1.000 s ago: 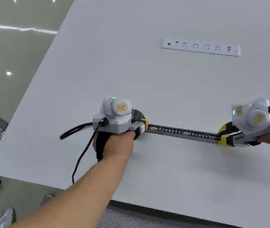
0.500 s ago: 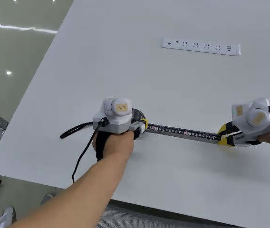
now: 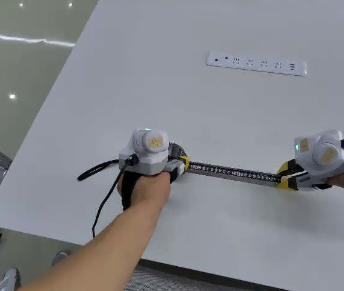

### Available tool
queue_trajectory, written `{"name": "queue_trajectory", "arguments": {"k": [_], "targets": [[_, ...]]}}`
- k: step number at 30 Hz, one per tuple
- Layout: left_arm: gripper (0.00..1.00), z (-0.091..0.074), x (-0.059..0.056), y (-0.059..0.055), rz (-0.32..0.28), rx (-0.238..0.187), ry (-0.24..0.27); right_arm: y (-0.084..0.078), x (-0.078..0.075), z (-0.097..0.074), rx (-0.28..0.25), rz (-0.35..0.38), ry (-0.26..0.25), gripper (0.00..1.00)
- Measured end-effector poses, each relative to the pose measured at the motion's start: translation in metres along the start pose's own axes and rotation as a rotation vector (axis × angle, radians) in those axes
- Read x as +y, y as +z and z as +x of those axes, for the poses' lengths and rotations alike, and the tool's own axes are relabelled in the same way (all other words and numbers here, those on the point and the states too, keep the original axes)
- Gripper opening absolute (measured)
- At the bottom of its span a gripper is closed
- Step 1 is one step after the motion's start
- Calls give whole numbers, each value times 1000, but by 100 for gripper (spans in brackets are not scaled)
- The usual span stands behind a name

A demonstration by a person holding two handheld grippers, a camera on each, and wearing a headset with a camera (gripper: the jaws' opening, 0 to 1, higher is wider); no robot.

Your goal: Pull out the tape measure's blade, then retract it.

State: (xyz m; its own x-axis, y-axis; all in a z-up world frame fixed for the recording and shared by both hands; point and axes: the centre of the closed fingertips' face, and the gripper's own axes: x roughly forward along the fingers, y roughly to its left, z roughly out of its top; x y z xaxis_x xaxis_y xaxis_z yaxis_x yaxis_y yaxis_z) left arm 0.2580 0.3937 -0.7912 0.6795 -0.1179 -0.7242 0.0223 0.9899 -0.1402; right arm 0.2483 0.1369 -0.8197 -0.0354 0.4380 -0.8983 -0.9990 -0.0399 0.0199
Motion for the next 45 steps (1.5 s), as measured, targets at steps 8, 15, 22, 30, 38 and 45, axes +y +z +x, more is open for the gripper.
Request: {"name": "queue_trajectory", "arguments": {"k": [8, 15, 22, 30, 38, 45], "targets": [[55, 0, -1, 0, 5, -1, -6, 3, -1, 1, -3, 0, -7, 11], [55, 0, -1, 0, 2, -6, -4, 9, -1, 4, -14, 9, -8, 11], [55, 0, -1, 0, -2, -3, -5, 19, -2, 9, -28, 16, -9, 11], [55, 0, 0, 0, -8, -5, -5, 27, -5, 13, -37, 29, -9, 11], [55, 1, 0, -1, -9, -9, -9, 34, -8, 20, -52, 32, -4, 11], [55, 1, 0, 0, -11, -9, -12, 48, -8, 26, -64, 28, -1, 11]]}}
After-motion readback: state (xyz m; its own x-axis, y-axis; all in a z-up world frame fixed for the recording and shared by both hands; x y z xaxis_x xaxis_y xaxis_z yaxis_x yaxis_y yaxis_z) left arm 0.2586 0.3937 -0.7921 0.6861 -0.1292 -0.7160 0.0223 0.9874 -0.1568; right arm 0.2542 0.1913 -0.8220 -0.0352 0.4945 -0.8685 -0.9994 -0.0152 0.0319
